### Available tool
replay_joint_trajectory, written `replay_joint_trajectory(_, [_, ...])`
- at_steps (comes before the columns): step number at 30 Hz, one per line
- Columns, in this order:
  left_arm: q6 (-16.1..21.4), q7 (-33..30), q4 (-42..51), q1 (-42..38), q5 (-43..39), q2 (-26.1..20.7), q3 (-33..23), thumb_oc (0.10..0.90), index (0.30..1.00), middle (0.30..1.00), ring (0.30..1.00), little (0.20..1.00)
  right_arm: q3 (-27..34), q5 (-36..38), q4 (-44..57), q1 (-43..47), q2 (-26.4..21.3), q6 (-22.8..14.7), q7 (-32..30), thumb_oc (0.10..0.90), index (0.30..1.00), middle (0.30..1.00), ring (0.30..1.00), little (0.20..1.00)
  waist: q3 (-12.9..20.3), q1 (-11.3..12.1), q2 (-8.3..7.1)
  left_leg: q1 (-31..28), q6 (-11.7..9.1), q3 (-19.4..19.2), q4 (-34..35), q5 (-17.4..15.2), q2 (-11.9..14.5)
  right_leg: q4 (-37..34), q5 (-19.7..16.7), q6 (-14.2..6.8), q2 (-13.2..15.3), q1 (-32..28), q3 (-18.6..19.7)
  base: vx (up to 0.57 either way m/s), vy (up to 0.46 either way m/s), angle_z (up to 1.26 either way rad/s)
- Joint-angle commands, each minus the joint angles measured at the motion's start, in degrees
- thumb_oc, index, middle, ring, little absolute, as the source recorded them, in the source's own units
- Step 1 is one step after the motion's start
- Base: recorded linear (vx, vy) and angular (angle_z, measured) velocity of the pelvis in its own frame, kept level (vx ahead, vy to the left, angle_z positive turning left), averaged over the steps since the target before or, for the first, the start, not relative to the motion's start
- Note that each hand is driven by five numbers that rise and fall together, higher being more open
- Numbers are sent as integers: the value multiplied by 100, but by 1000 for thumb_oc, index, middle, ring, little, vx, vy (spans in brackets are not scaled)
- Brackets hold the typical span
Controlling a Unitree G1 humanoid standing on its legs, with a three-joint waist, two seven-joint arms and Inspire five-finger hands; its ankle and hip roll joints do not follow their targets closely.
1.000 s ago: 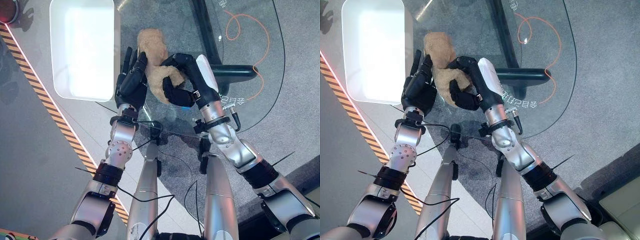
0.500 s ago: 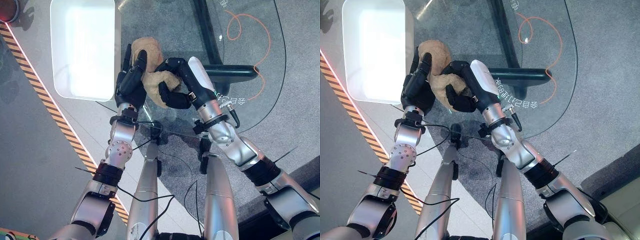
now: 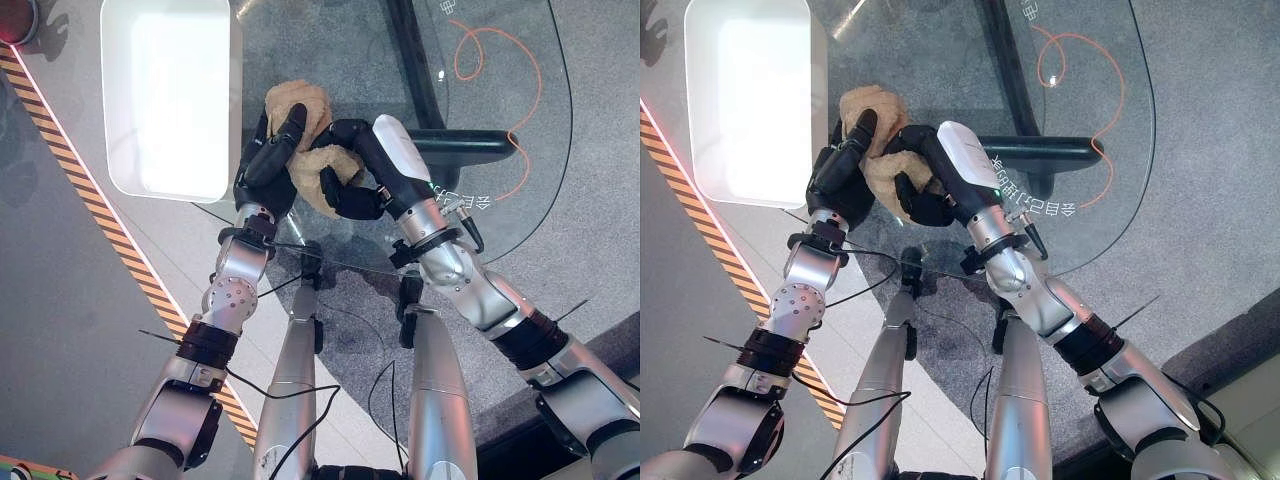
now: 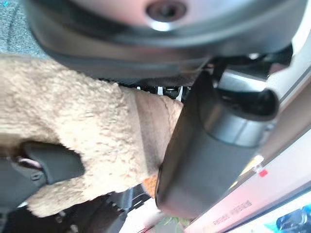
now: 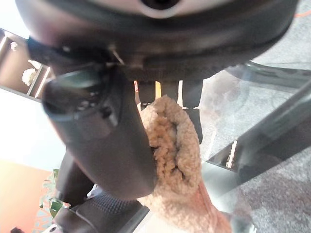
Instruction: Wipe the table with a cloth and put it in the basket.
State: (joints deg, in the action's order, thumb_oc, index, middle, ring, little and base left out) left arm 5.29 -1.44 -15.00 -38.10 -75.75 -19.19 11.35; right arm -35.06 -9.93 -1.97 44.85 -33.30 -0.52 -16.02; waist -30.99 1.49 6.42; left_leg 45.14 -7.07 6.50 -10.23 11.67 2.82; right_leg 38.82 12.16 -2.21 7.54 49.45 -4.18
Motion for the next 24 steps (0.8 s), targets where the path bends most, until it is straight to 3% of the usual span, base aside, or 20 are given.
replay_joint_trajectory(1, [23,477,539,-720,252,-99,182,800,900,900,900,900,-72,-280,1088,982,259,-709,-89,100,300,300,300,200,119,2,-252,-191,681,-695,-648,-943,-726,-1786,-1143,-189,-287,-403,-310,0,0,0])
replay_joint_trajectory(3, [-6,485,488,-730,377,-154,233,800,900,900,900,900,-106,-291,1090,1024,212,-727,-136,100,300,300,300,200,119,9,-248,-189,686,-687,-647,-941,-730,-1791,-1152,-197,-281,-400,-312,0,0,0])
replay_joint_trajectory(4, [21,475,484,-730,389,-170,240,635,759,759,759,735,-108,-298,1092,1027,203,-740,-148,100,300,300,300,200,119,9,-247,-184,687,-683,-651,-942,-731,-1793,-1153,-197,-282,-398,-309,0,0,0])
replay_joint_trajectory(5, [32,456,494,-723,401,-188,242,520,660,660,660,620,-101,-297,1104,1031,191,-742,-154,100,300,300,300,200,119,11,-246,-185,689,-681,-656,-947,-734,-1796,-1153,-196,-282,-400,-308,0,0,0])
replay_joint_trajectory(6, [75,446,490,-715,403,-195,239,169,359,359,359,269,-101,-285,1102,1040,176,-764,-165,100,300,300,300,200,119,10,-248,-188,693,-682,-658,-951,-735,-1795,-1150,-194,-287,-403,-305,0,0,0])
replay_joint_trajectory(7, [82,449,488,-714,401,-196,238,100,300,300,300,200,-101,-282,1100,1042,174,-766,-167,100,300,300,300,200,119,10,-248,-188,693,-683,-658,-952,-735,-1795,-1150,-193,-288,-404,-305,0,0,0])
replay_joint_trajectory(24, [736,124,532,-777,563,-119,119,100,300,300,300,200,-88,-259,1029,1135,209,-777,-240,100,300,300,300,200,119,33,-279,-197,678,-663,-635,-945,-749,-1835,-1142,-188,-297,-430,-309,0,0,0])
